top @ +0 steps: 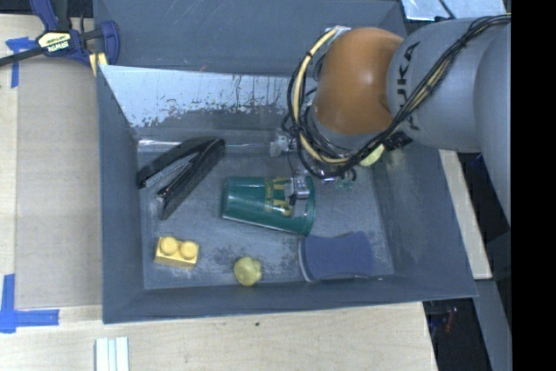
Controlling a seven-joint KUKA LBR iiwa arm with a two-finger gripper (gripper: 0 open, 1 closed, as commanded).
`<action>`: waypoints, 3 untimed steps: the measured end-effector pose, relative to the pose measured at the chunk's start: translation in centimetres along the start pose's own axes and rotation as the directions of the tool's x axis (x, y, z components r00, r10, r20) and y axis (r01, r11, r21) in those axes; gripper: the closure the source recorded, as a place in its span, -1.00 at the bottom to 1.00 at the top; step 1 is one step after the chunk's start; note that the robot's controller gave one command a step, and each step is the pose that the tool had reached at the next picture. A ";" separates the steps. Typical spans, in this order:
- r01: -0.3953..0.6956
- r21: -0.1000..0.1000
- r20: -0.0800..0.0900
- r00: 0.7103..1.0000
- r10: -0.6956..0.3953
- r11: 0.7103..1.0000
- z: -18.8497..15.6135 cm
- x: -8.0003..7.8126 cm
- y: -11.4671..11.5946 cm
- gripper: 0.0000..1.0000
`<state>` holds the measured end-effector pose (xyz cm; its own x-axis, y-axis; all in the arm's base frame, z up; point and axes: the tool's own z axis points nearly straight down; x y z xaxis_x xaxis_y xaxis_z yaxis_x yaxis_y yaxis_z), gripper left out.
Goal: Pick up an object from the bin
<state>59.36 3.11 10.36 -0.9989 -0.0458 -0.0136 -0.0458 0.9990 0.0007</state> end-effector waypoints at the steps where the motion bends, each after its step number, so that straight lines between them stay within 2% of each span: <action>1: 0.073 0.000 0.010 0.997 -0.073 0.997 0.8 -0.6 -0.1 -1.00; 2: 0.278 0.003 0.023 0.960 -0.278 0.961 -0.8 -0.4 -1.6 -1.00; 3: 0.031 0.003 0.041 0.999 -0.031 1.000 1.2 -0.9 2.8 1.00</action>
Offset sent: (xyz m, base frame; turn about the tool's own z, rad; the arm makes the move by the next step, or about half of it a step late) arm -0.0010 -0.0298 0.0167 -0.3582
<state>60.12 6.00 9.15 -0.9956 -0.0763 -0.0542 -0.0762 0.9971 -0.0030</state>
